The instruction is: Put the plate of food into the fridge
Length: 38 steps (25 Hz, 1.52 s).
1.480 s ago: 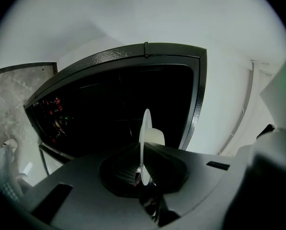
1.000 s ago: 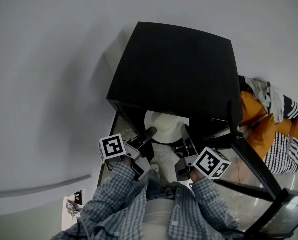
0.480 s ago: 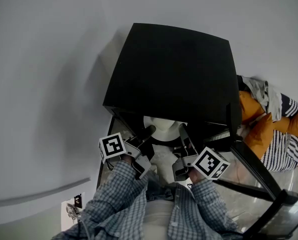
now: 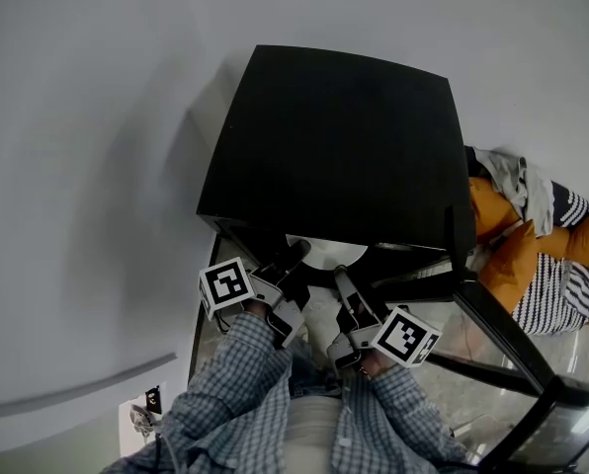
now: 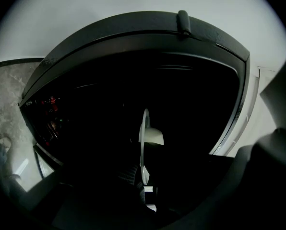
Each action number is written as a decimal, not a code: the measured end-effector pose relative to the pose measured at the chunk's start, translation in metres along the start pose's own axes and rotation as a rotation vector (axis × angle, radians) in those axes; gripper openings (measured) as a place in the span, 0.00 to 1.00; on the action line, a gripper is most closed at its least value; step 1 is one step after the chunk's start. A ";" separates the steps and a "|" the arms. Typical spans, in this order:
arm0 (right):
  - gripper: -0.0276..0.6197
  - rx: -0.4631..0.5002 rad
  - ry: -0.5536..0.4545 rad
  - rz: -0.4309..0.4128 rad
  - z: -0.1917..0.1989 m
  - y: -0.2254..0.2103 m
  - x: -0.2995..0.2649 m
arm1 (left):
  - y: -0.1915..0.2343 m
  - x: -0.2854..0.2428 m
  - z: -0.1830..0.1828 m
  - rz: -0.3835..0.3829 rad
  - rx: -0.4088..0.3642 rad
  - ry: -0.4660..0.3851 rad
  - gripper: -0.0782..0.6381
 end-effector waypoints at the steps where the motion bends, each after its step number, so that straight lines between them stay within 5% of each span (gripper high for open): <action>1: 0.23 -0.010 0.016 -0.011 0.005 0.001 -0.002 | -0.001 -0.001 0.000 0.006 0.003 -0.002 0.13; 8: 0.23 -0.064 0.014 -0.030 0.009 -0.001 -0.018 | 0.003 -0.004 0.000 -0.009 -0.013 0.006 0.13; 12: 0.11 -0.141 -0.028 -0.057 0.005 0.000 -0.019 | 0.001 -0.007 0.001 0.036 0.051 -0.011 0.13; 21: 0.09 -0.233 -0.098 -0.105 -0.005 -0.002 -0.023 | 0.000 -0.014 -0.002 0.125 0.090 -0.039 0.17; 25: 0.09 -0.242 -0.107 -0.122 -0.010 -0.003 -0.027 | -0.003 -0.014 -0.003 0.151 0.048 -0.051 0.19; 38: 0.09 -0.231 -0.124 -0.035 -0.018 -0.020 -0.049 | -0.005 0.007 0.000 0.186 0.037 -0.040 0.21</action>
Point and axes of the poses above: the fingertips, and each gripper's own axes: x backward along the fingers, y to its left, z out of its underside, the point moved 1 cm from there along x, backward along the fingers, and after that the axes turned 4 degrees about -x, right-handed, at the moved point
